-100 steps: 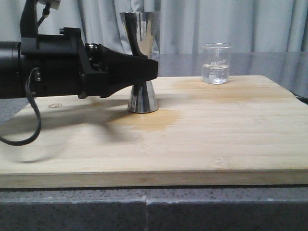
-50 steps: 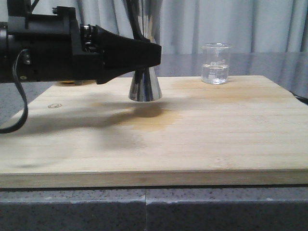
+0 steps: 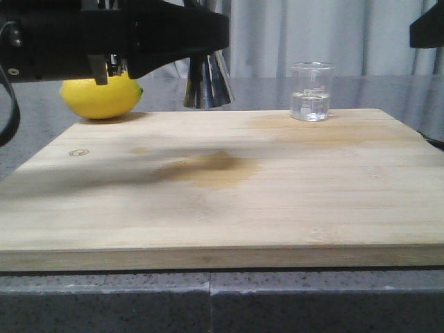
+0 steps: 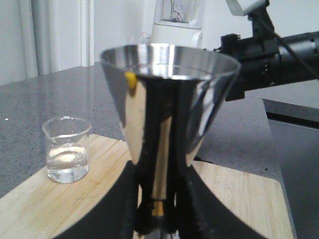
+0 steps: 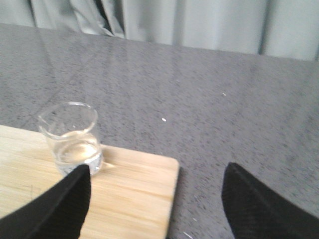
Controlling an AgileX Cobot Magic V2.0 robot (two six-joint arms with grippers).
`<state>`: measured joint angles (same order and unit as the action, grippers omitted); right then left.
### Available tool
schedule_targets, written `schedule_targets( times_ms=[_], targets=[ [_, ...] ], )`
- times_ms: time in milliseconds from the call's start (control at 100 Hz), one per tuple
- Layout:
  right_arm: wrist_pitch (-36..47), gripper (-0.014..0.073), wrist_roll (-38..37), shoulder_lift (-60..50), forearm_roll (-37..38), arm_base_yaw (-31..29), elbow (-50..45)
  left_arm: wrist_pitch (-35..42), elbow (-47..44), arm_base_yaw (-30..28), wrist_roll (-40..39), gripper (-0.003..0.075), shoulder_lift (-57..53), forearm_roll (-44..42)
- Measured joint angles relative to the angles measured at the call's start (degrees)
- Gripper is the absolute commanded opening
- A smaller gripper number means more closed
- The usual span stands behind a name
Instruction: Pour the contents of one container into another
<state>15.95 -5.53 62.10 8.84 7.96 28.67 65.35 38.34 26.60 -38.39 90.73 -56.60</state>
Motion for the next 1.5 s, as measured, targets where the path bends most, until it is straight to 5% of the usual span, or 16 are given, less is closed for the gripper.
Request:
schedule_targets(
  times_ms=[670,1080,1500],
  targets=[
    [41.64,0.0499,-0.58,22.52,5.58,0.27,-6.97,0.23,0.0,-0.7,-2.38,-0.0019,-2.05,-1.25],
    [46.7,0.0499,-2.06,28.2,8.27,0.54,-5.31,0.23,0.0,-0.7,-2.51,-0.0019,-2.05,-1.35],
    [41.11,0.0499,-3.58,28.51,11.34,0.54,0.18,0.23,0.0,-0.7,-2.63,-0.0019,-2.05,-1.76]
  ],
)
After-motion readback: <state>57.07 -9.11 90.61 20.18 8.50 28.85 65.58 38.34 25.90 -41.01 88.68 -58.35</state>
